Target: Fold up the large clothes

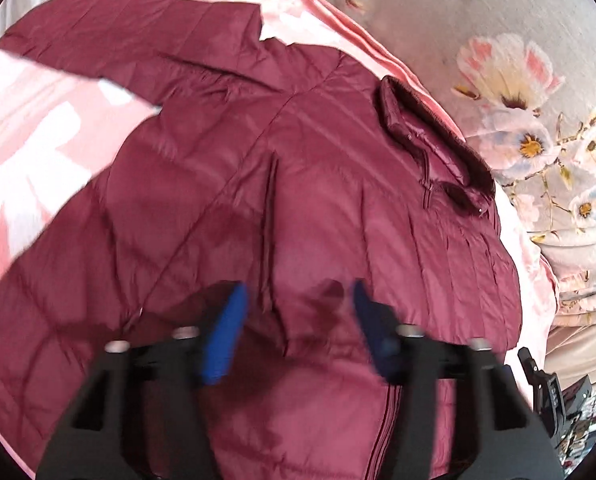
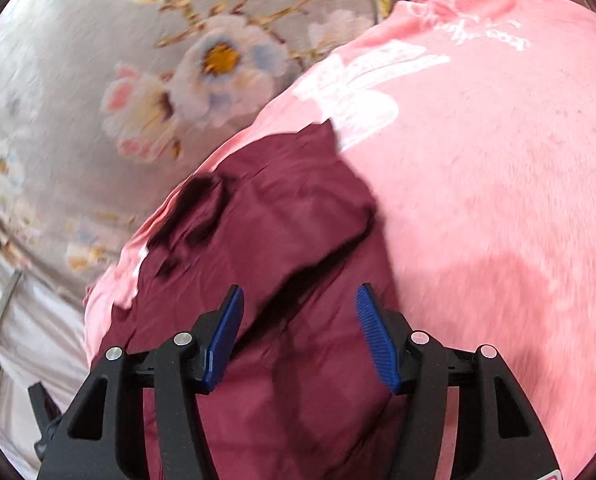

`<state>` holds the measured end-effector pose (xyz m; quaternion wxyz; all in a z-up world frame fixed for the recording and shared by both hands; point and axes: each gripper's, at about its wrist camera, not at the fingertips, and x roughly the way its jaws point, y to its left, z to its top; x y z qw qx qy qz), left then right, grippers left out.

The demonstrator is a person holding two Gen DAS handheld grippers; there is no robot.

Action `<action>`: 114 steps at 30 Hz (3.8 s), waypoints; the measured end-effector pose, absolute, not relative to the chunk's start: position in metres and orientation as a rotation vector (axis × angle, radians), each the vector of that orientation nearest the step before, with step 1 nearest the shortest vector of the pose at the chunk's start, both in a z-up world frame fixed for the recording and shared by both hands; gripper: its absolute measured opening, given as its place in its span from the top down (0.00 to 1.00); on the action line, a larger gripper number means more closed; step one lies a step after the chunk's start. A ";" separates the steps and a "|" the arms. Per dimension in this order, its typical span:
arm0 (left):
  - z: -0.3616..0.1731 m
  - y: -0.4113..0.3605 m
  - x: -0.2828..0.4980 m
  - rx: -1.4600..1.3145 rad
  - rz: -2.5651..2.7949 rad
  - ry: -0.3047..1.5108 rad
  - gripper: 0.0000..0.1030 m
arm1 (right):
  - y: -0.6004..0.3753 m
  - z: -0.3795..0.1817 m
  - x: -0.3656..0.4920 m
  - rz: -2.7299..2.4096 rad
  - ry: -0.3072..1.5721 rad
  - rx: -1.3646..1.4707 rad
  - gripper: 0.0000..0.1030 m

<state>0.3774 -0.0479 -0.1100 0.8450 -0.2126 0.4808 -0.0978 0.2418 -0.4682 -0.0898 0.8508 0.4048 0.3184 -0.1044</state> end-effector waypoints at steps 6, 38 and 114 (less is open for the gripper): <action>-0.085 -0.051 0.398 -0.333 -0.168 0.915 0.99 | -0.485 -0.091 0.276 -0.251 0.678 0.848 0.65; -0.124 -0.033 0.410 -0.385 -0.232 0.936 0.57 | -0.456 -0.066 0.246 -0.384 0.721 0.623 0.87; -0.128 0.325 0.506 -0.677 0.477 0.727 0.54 | -0.192 -0.084 0.220 0.143 0.881 0.225 0.59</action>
